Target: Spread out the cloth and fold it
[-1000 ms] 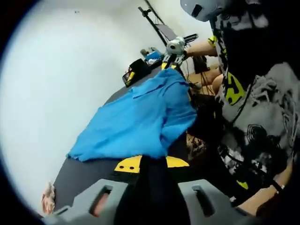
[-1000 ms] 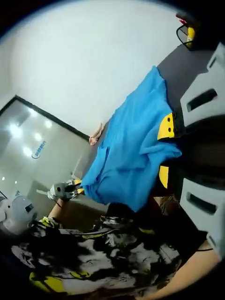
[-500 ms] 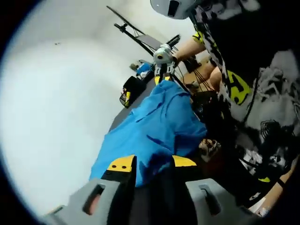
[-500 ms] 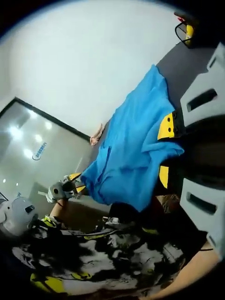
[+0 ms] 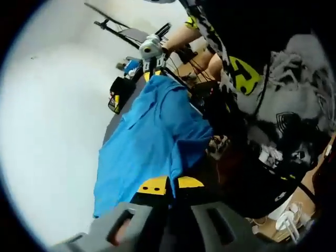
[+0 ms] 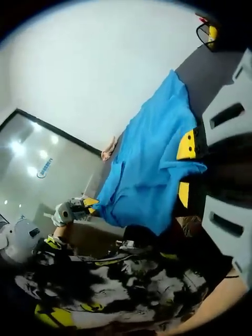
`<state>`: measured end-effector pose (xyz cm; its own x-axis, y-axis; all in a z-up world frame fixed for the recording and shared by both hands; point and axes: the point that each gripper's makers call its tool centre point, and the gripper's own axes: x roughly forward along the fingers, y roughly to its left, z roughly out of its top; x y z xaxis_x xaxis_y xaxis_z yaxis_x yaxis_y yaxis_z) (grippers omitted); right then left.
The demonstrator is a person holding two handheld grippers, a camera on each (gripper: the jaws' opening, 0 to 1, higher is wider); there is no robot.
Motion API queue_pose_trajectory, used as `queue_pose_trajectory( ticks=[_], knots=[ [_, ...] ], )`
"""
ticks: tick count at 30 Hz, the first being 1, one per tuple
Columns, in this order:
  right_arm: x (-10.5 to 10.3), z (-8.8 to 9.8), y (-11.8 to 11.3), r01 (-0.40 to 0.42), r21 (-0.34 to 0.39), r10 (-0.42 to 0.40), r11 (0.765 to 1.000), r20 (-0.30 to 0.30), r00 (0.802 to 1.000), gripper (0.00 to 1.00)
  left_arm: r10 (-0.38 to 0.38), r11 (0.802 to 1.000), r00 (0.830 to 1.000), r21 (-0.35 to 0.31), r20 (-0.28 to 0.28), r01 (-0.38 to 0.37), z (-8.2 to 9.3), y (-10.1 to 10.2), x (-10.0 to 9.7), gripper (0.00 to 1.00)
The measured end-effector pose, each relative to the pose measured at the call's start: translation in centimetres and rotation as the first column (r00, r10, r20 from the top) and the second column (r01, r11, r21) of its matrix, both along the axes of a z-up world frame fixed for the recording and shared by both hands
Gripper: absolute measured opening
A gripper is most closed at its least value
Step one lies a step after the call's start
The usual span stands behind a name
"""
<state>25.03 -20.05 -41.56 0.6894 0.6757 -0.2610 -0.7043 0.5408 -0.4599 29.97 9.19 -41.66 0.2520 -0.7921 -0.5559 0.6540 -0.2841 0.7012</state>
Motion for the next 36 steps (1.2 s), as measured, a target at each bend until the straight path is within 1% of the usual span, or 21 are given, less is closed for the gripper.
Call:
queue_pose_trajectory(
  ticks=[1, 3, 6, 7, 8, 10, 12, 16, 19, 21, 23, 25, 26, 27, 28, 30, 31, 33, 34, 35, 36],
  knots=[
    [0.1, -0.2, -0.3, 0.0, -0.011, -0.001, 1.0, -0.005, 1.0, 0.03, 0.023, 1.0, 1.0, -0.016, -0.021, -0.023, 0.0, 0.1, 0.3, 0.01],
    [0.1, -0.1, -0.1, -0.011, 0.011, 0.011, 1.0, -0.023, 1.0, 0.02, 0.057, 0.997, 0.996, -0.054, -0.073, -0.062, 0.5, 0.2, 0.6, 0.01],
    [-0.1, 0.2, -0.1, -0.014, 0.014, 0.014, 1.0, -0.036, 0.999, 0.02, 0.094, 0.985, 0.982, -0.127, -0.163, -0.115, 2.1, 0.5, 0.6, 0.0],
    [-0.2, 0.4, -0.3, -0.013, 0.009, 0.014, 1.0, -0.032, 0.999, 0.02, 0.092, 0.983, 0.982, -0.145, -0.168, -0.116, 2.5, 0.6, 0.6, 0.0],
    [-0.2, 0.8, -0.8, -0.006, 0.015, 0.006, 1.0, -0.026, 1.0, 0.02, 0.104, 0.98, 0.974, -0.144, -0.202, -0.135, 2.6, 0.9, 0.5, 0.0],
    [-0.3, 1.3, -1.5, 0.015, 0.011, -0.015, 1.0, -0.01, 1.0, 0.03, 0.116, 0.983, 0.976, -0.12, -0.186, -0.14, 2.5, 1.3, 0.4, 0.0],
    [-0.4, 1.9, -2.2, 0.04, -0.013, -0.04, 0.999, 0.031, 0.999, 0.04, 0.131, 0.986, 0.976, -0.082, -0.174, -0.146, 2.1, 1.5, 0.1, 0.0],
    [-1.2, 2.3, -2.0, 0.018, -0.01, -0.017, 1.0, 0.065, 0.998, 0.08, 0.14, 0.984, 0.974, -0.087, -0.181, -0.157, 1.7, 1.8, 0.0, 0.0],
    [-0.8, 1.7, -1.8, 0.02, -0.059, -0.015, 0.998, 0.086, 0.996, 0.15, 0.155, 0.98, 0.971, -0.098, -0.181, -0.174, 1.4, 1.7, 0.5, 0.0],
    [-0.5, 0.8, -1.6, 0.001, -0.088, 0.006, 0.996, 0.081, 0.997, 0.15, 0.155, 0.976, 0.973, -0.127, -0.169, -0.177, 1.4, 1.4, 0.8, 0.0],
    [-0.2, 0.1, -1.8, 0.004, -0.165, 0.011, 0.986, 0.095, 0.995, 0.17, 0.165, 0.973, 0.972, -0.133, -0.168, -0.188, 1.3, 1.3, 0.9, 0.0],
    [-0.2, 0.1, -1.7, 0.006, -0.193, 0.016, 0.981, 0.11, 0.994, 0.17, 0.171, 0.972, 0.967, -0.131, -0.189, -0.197, 1.1, 1.3, 0.9, 0.0],
    [-0.3, 0.1, -1.5, -0.009, -0.192, 0.029, 0.981, 0.106, 0.994, 0.11, 0.17, 0.971, 0.964, -0.135, -0.203, -0.199, 1.0, 1.2, 0.8, 0.0],
    [-0.7, -0.4, -0.8, -0.033, -0.159, 0.041, 0.987, 0.048, 0.998, 0.02, 0.173, 0.969, 0.951, -0.128, -0.256, -0.21, 0.7, 1.1, 0.4, 0.0],
    [-0.6, -0.7, -0.8, -0.032, -0.153, 0.035, 0.988, 0.018, 0.999, 0.02, 0.17, 0.97, 0.956, -0.13, -0.238, -0.205, 0.8, 1.2, 0.6, 0.0],
    [-0.6, -1.0, -0.9, -0.023, -0.119, 0.02, 0.993, -0.031, 0.999, 0.02, 0.183, 0.963, 0.946, -0.146, -0.269, -0.228, 0.8, 1.3, 0.8, 0.0],
    [-0.5, -0.8, -1.0, -0.021, -0.118, 0.019, 0.993, -0.02, 1.0, 0.02, 0.184, 0.958, 0.939, -0.161, -0.29, -0.237, 1.0, 1.3, 0.8, 0.0],
    [-0.8, -0.2, -1.0, -0.02, -0.086, 0.018, 0.996, -0.032, 0.999, 0.02, 0.186, 0.957, 0.94, -0.164, -0.285, -0.239, 1.5, 1.7, 0.7, 0.0],
    [-1.3, 0.4, -0.6, -0.028, -0.064, 0.025, 0.998, -0.044, 0.999, 0.01, 0.189, 0.957, 0.932, -0.157, -0.308, -0.246, 1.6, 1.9, 0.5, 0.0],
    [-1.6, 0.7, -0.4, -0.032, -0.047, 0.03, 0.998, -0.052, 0.998, 0.01, 0.182, 0.958, 0.933, -0.156, -0.311, -0.239, 2.0, 2.1, 0.0, 0.0],
    [-2.0, 1.1, -0.6, -0.036, -0.057, 0.033, 0.998, -0.049, 0.998, 0.01, 0.184, 0.959, 0.933, -0.152, -0.308, -0.239, 2.1, 2.2, -0.2, 0.0]
  ],
)
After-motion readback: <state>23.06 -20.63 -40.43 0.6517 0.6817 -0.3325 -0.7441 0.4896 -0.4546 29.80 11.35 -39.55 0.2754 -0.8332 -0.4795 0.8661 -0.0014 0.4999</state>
